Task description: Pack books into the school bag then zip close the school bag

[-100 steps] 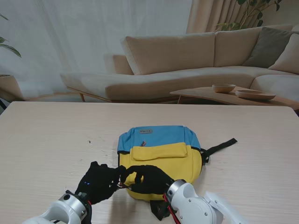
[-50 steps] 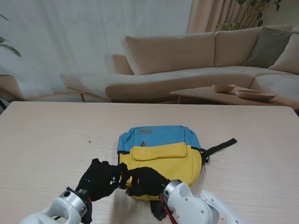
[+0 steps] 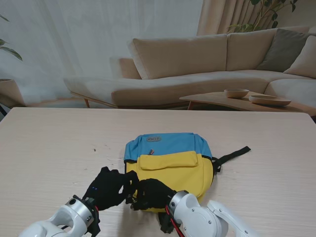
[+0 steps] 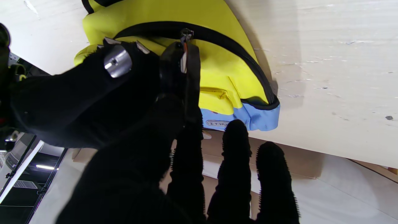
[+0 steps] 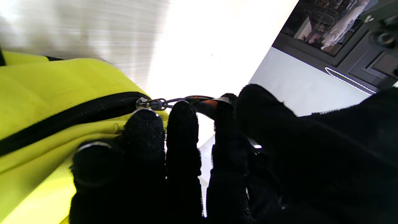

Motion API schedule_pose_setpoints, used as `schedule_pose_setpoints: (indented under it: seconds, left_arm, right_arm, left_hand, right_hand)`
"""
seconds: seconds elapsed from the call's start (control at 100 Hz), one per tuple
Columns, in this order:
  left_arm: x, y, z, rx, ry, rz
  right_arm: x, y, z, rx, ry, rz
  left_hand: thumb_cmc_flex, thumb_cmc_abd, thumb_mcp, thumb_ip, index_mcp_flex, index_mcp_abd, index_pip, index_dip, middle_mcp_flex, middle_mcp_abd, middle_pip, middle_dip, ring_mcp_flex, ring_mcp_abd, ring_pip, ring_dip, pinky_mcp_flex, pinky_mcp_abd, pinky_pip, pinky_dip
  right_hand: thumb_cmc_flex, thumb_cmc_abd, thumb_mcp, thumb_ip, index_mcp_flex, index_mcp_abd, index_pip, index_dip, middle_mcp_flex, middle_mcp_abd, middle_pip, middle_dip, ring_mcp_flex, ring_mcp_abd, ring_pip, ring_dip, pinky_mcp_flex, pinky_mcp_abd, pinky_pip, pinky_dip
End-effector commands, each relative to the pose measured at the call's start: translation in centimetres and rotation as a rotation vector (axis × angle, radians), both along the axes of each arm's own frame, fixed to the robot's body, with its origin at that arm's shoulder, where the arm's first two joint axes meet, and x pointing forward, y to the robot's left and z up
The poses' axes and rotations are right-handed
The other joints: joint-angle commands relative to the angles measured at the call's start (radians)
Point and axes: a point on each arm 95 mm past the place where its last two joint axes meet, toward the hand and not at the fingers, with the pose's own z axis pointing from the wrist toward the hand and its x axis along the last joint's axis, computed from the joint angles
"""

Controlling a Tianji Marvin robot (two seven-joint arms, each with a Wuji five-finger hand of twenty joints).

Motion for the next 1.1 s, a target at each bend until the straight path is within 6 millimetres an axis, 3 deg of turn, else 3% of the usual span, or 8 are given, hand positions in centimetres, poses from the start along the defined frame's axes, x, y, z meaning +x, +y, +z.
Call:
schedule_pose_setpoints:
  seconds: [0.0,0.25,0.38,0.53,0.61,0.79,0.95,1.09]
  left_arm:
    - [-0.2,-0.4,0.2,-0.014,0.001,-0.009]
    - [0.1,-0.3,0.0,-0.053,-0.016,0.01]
    - [0.3,-0.1,-0.1,-0.058,-0.011,0.018]
    - [0.3,0.3,-0.1,-0.064,-0.012,0.043]
    - [0.2,0.8,-0.1,-0.068,-0.023,0.069]
    - [0.0,1.7,-0.2,-0.066,-0.044,0.113]
    - [0.1,2.4,-0.3,-0.055,-0.061,0.138]
    - [0.6,3.4,-0.7,-0.051,-0.066,0.145]
  right_arm:
    - [-0.8,0.8,-0.4,0.002,0.026,0.032]
    - [-0.9,0.9,-0.4,-0.009,0.019,0.044]
    - [-0.9,0.9,-0.4,-0.013,0.013,0.043]
    - [-0.9,0.8,-0.3,-0.025,0.016,0.051]
    - [-0.9,0.8,-0.3,-0.032,0.017,0.055]
    - [-0.8,0.7,-0.3,-0.029,0.013,0.05]
    - [-0.6,0.7,-0.2,-0.034,0.002,0.056]
    - [-0.6,0.6,-0.2,-0.018,-0.011,0.057]
  left_hand:
    - [0.016,0.014,-0.003,0.049,-0.023,-0.022,0.013,0.009,0.0,-0.061,-0.015,-0.021,0.008,-0.012,0.031,-0.007,-0.004,-0.003,0.026,0.032]
    - [0.013,0.011,0.005,0.047,-0.02,-0.021,0.016,0.006,0.0,-0.059,-0.013,-0.021,0.008,-0.01,0.034,-0.006,-0.005,-0.001,0.027,0.032]
    - [0.009,0.01,0.007,0.045,-0.018,-0.019,0.018,0.005,0.001,-0.056,-0.012,-0.021,0.01,-0.01,0.036,-0.006,-0.005,0.001,0.027,0.032]
    - [-0.041,0.015,-0.008,0.046,-0.051,0.002,-0.053,-0.067,-0.044,-0.057,-0.03,-0.009,-0.033,-0.018,-0.003,-0.025,-0.035,-0.002,-0.036,-0.006]
    - [-0.064,0.015,-0.015,0.049,-0.072,0.007,-0.073,-0.079,-0.079,-0.05,-0.056,-0.005,-0.065,-0.02,-0.039,-0.041,-0.053,-0.005,-0.063,-0.02]
    - [-0.072,0.019,-0.02,0.051,-0.077,0.008,-0.088,-0.083,-0.093,-0.047,-0.079,0.0,-0.084,-0.017,-0.076,-0.059,-0.07,-0.007,-0.096,-0.032]
    - [-0.1,0.036,-0.022,0.052,-0.077,0.006,-0.09,-0.083,-0.108,-0.048,-0.083,-0.007,-0.091,-0.016,-0.098,-0.071,-0.073,-0.007,-0.11,-0.036]
    - [-0.174,0.075,0.05,0.055,-0.044,-0.008,-0.217,-0.183,-0.175,-0.035,-0.079,-0.217,-0.103,-0.006,-0.203,-0.15,-0.075,-0.006,-0.148,-0.046]
  right_hand:
    - [0.007,-0.024,-0.022,-0.051,0.093,-0.051,0.059,-0.003,0.024,-0.024,0.036,0.023,0.046,-0.004,0.034,0.021,0.009,-0.017,0.077,-0.013]
    - [-0.015,-0.038,-0.068,-0.071,0.231,-0.092,0.183,0.29,0.026,-0.062,0.051,0.156,0.037,-0.007,0.057,0.031,-0.012,-0.004,0.06,-0.005]
    - [-0.003,-0.017,-0.061,-0.066,0.23,-0.056,0.199,0.32,0.024,-0.059,0.065,0.181,0.036,-0.009,0.062,0.033,-0.015,-0.005,0.058,-0.005]
    - [-0.022,0.013,-0.041,0.001,0.166,-0.015,0.237,0.466,-0.03,-0.065,0.084,0.262,-0.002,-0.025,0.075,0.051,-0.032,-0.029,0.049,-0.005]
    - [-0.032,0.01,-0.051,0.042,0.122,-0.005,0.295,0.628,-0.07,-0.091,0.1,0.29,-0.025,-0.044,0.081,0.066,-0.043,-0.048,0.042,-0.005]
    - [0.002,-0.047,-0.04,-0.013,0.154,0.001,0.444,0.828,-0.042,-0.126,0.161,0.296,0.011,-0.07,0.104,0.071,-0.022,-0.047,0.055,-0.004]
    - [-0.015,-0.081,-0.015,-0.027,0.252,0.007,0.461,0.862,0.068,-0.107,0.165,0.31,0.098,-0.051,0.132,0.05,0.034,-0.007,0.089,-0.006]
    - [-0.037,-0.144,0.01,-0.057,0.321,-0.02,0.375,0.858,0.132,-0.048,0.109,0.287,0.134,0.003,0.121,0.013,0.049,0.042,0.099,-0.012]
